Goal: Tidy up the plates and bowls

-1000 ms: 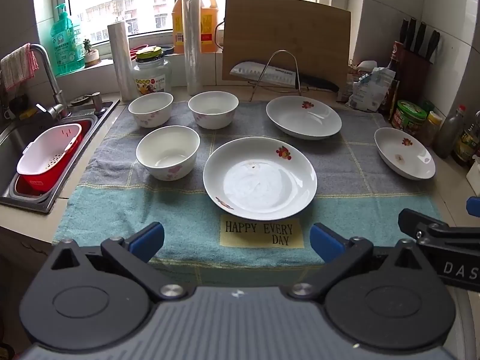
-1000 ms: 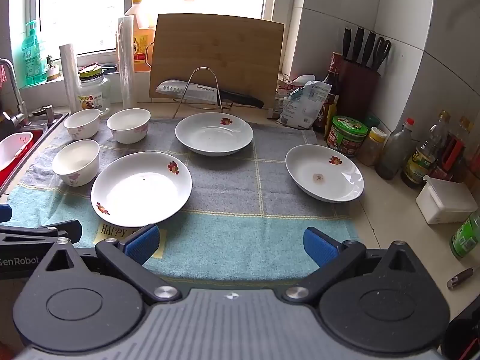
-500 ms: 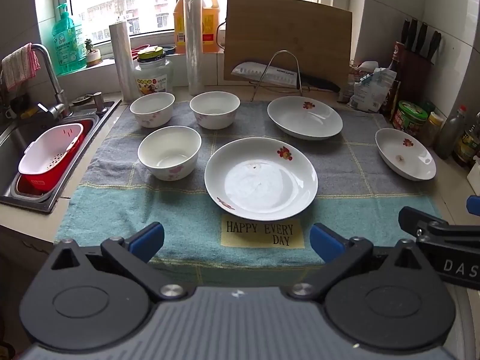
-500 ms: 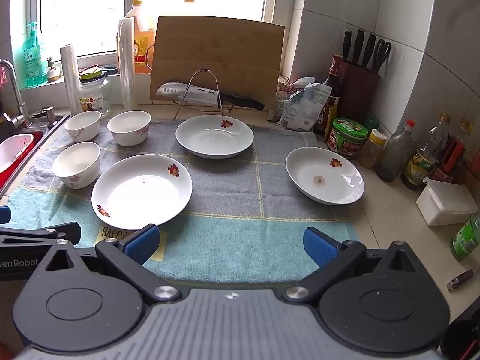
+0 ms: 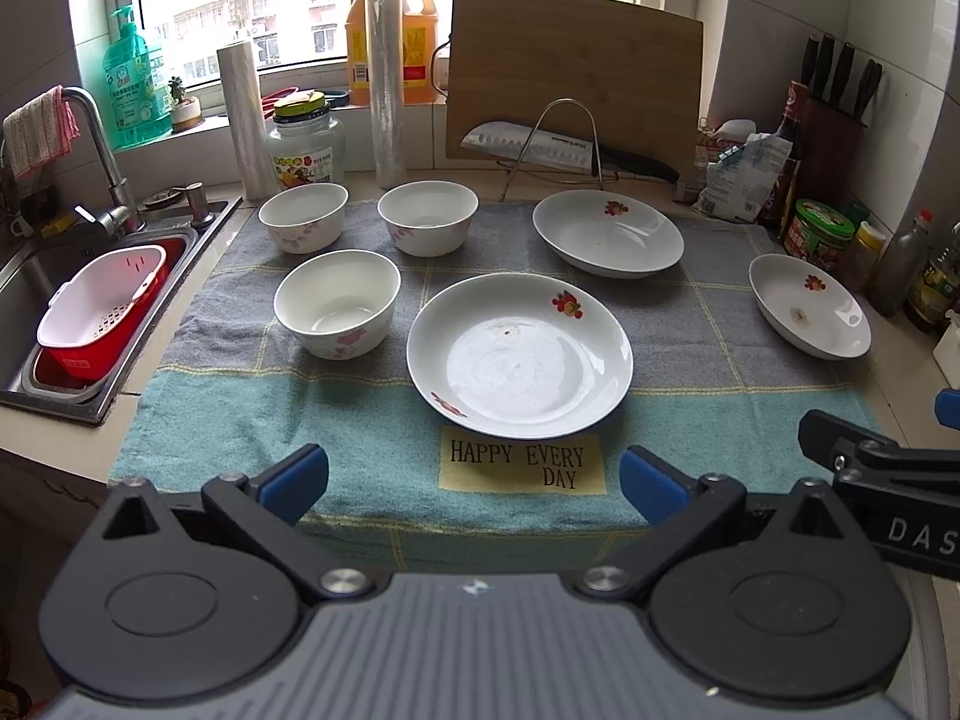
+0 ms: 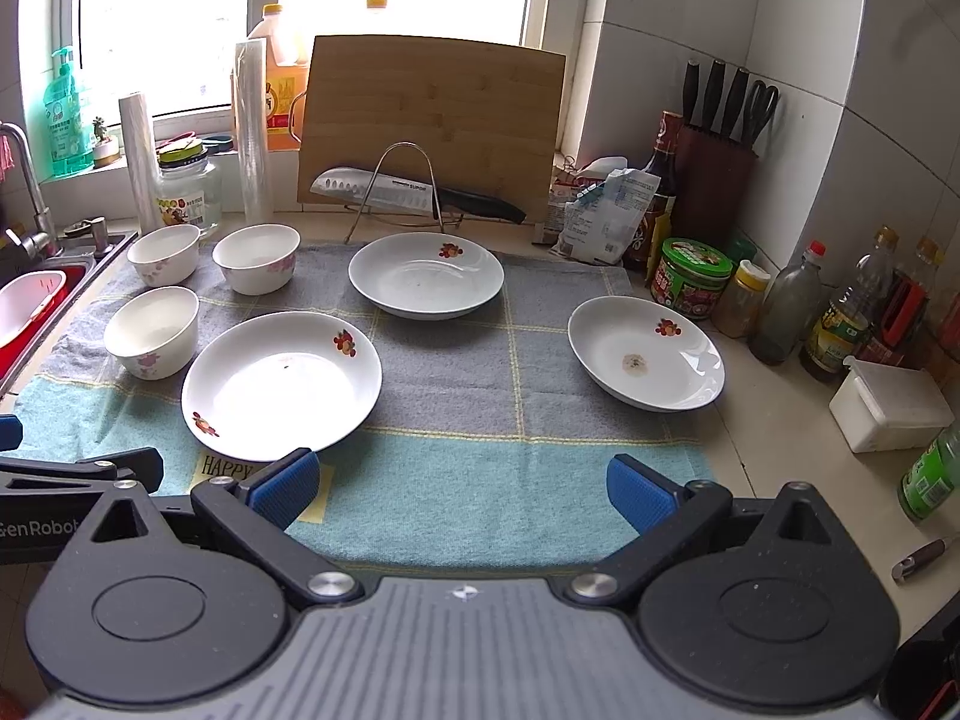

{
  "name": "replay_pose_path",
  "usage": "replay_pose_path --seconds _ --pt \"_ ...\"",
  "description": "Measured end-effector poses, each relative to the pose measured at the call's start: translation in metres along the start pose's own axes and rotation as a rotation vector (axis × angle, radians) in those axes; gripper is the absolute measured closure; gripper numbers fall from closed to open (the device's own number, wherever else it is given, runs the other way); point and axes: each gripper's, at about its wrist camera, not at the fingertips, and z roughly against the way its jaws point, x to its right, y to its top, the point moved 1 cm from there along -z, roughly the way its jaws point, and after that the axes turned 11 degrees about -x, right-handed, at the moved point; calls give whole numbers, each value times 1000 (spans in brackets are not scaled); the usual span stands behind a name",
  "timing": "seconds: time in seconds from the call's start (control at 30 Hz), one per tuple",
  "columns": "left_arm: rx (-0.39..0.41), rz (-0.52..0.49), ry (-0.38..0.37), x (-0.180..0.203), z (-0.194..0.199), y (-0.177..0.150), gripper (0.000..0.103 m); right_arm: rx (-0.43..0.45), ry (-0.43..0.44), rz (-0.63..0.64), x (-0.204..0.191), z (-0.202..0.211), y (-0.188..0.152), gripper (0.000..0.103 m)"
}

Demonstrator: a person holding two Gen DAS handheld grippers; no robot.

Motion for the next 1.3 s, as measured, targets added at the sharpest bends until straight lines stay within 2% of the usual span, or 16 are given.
replay_pose_path --seconds 1.3 --pt "7 -1 24 7 4 3 1 25 10 9 3 -1 2 0"
